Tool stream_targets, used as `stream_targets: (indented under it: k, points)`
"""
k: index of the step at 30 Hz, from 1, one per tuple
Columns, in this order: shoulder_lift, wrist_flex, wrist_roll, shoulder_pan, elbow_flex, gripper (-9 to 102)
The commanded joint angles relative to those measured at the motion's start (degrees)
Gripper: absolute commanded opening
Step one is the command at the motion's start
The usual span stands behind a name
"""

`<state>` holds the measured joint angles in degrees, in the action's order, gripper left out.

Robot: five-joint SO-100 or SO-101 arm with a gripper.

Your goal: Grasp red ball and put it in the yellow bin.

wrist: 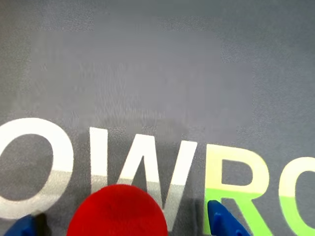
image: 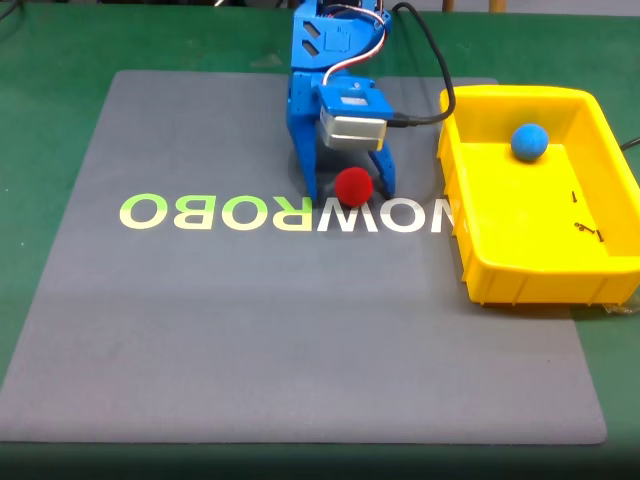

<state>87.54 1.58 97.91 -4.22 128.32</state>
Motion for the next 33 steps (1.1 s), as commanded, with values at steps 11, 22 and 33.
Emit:
stream_targets:
  k: [11,22,33]
  points:
    - [-1.49,-2.11,-1.23,1.58,-4.83,23]
    - [-2.90,-2.37,-1.14,2.20,-4.83,0]
    - [0.79,-2.46,-0.44,1.76,-4.75,0]
